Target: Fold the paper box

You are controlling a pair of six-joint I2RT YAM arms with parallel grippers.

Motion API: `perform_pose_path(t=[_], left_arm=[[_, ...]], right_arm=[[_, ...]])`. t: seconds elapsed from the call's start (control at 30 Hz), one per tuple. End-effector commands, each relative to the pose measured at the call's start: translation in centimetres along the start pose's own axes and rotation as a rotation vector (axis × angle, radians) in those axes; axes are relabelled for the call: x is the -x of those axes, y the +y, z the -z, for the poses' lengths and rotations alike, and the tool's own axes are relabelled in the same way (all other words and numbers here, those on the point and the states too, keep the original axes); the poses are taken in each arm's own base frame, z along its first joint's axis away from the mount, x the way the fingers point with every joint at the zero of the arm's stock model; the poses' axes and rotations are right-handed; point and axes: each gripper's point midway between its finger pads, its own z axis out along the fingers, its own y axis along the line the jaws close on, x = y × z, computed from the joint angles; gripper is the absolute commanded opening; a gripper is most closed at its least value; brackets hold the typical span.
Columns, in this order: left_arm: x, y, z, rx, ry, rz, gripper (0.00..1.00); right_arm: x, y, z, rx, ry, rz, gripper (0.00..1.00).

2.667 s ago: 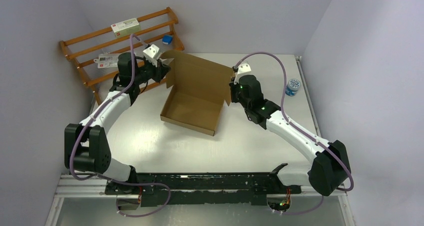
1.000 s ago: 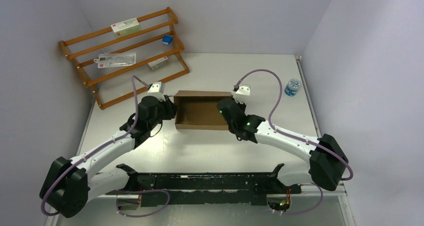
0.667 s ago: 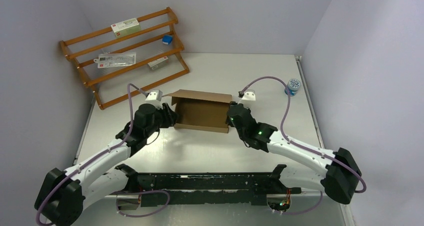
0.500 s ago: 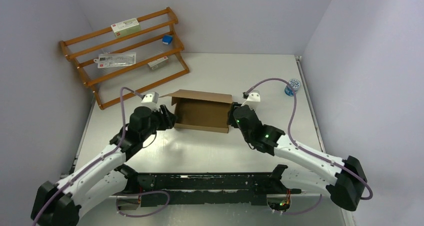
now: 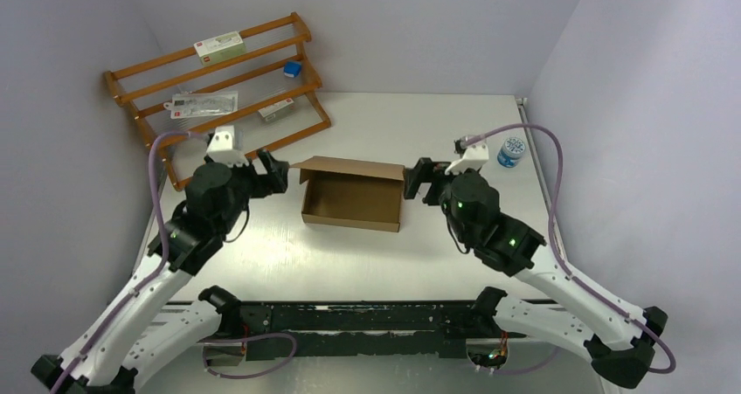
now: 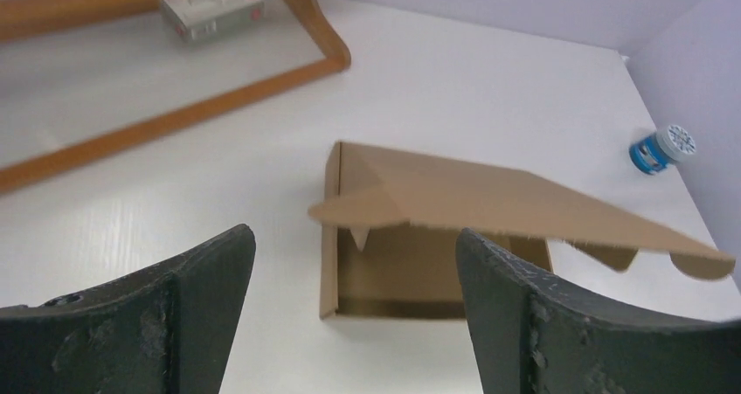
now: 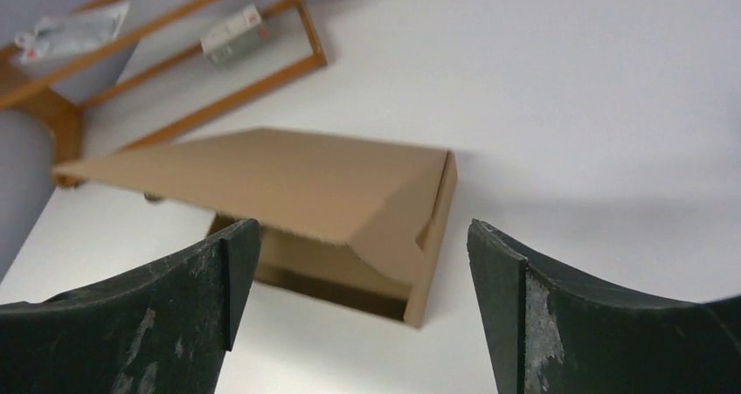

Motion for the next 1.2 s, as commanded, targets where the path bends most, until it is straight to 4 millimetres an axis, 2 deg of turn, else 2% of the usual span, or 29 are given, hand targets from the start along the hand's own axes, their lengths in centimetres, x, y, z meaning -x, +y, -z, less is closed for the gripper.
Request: perform_pose_path(t=[0.0, 0.1, 0.2, 0.3, 0.4, 0.67, 0.9, 1.17], left_arm=[[3.5, -0.6, -1.9, 0.058, -0.023, -0.129, 0.89], [4.7, -2.4, -3.9, 0.028, -0.010, -0.157, 0.89], [4.9, -4.1, -5.9, -0.020, -0.002, -0.145, 0.88], [2.9, -4.8, -7.8, -0.052, 0.049, -0.141, 0.86], [-0.2, -4.7, -8.7, -0.065, 0.145, -0.145, 0.83], [-7.7, -2.5, -7.7, -0.074, 0.315, -0.136, 0.71], [-13.1, -0.9, -7.0, -0.070, 0.445, -0.118, 0.51], [-16.1, 0.6, -6.9, -0.024, 0.496, -0.092, 0.47]], right_arm=[[2.3, 0.4, -1.9, -0.073, -0.040, 0.100, 0.94], [1.8, 1.4, -4.1, -0.079, -0.013, 0.137, 0.95], [0.7, 1.9, -6.1, -0.084, 0.028, 0.158, 0.95], [-1.0, 1.4, -7.4, -0.112, 0.071, 0.182, 0.95], [-3.0, 0.8, -7.5, -0.115, 0.111, 0.199, 0.94], [-7.9, -0.8, -6.3, -0.084, 0.187, 0.185, 0.93], [-11.5, -2.3, -6.4, -0.109, 0.227, 0.174, 0.93], [-15.0, -3.0, -6.8, -0.108, 0.245, 0.128, 0.89]])
